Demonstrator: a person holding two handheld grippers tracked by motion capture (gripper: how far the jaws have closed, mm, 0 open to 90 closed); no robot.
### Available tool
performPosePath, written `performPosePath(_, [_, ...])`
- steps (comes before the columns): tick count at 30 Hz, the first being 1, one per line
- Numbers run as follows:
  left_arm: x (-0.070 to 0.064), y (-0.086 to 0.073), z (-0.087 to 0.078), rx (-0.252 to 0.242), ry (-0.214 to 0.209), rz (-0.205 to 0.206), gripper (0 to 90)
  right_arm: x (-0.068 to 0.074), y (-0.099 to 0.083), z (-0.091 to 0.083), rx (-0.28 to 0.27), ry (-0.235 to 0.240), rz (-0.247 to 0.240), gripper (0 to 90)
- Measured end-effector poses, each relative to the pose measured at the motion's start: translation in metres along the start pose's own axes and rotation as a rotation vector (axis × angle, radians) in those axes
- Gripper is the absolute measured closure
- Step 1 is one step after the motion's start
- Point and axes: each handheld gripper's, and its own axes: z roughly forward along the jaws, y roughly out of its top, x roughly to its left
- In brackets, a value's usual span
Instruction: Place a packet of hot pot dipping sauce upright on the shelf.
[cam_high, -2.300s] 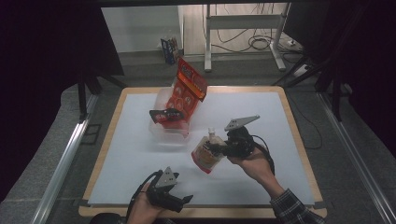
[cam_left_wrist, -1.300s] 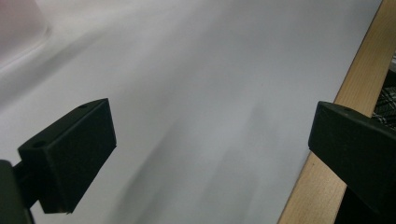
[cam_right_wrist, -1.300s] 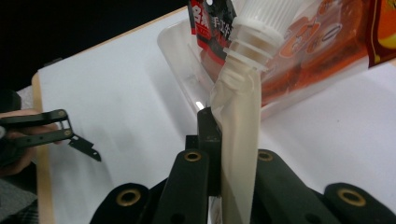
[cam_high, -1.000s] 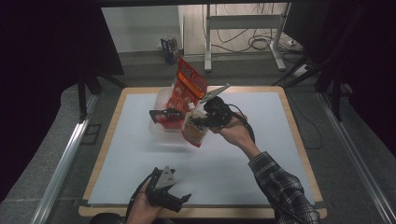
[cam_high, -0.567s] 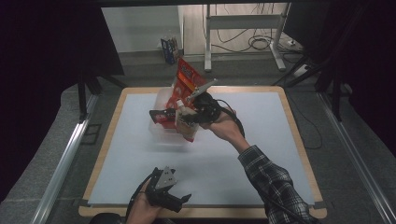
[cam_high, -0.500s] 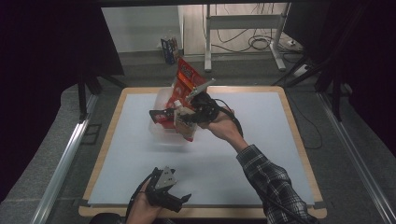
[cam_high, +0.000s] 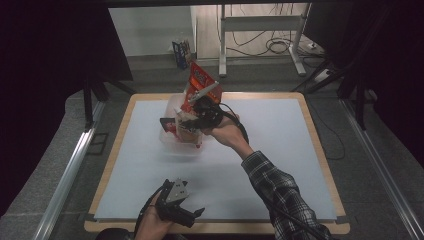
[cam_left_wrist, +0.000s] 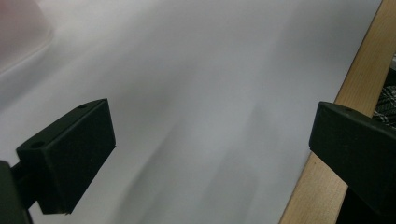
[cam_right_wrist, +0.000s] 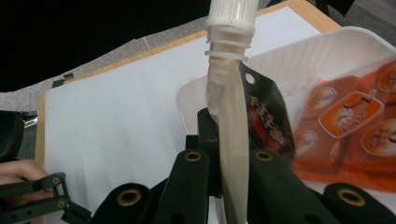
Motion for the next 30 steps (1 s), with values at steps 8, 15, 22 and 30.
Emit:
performPosePath(8, [0.001,0.000,-0.001,0.001,0.002,0.004,0.1,0.002,0.001,0.027,0.053,0.003,-0.005,88.2])
performPosePath(15, [0.001,0.000,-0.002,-0.001,0.002,-0.003,0.0,-0.003,-0.004,0.046,0.082,-0.003,0.007,88.2])
performPosePath(22, [0.001,-0.001,-0.001,-0.001,0.005,-0.001,0.0,-0.001,-0.009,0.060,0.065,-0.014,0.008,87.3])
performPosePath(30, [0.000,-0.001,-0.001,-0.004,0.005,0.002,0.0,0.003,-0.011,0.066,0.070,-0.050,0.000,72.1])
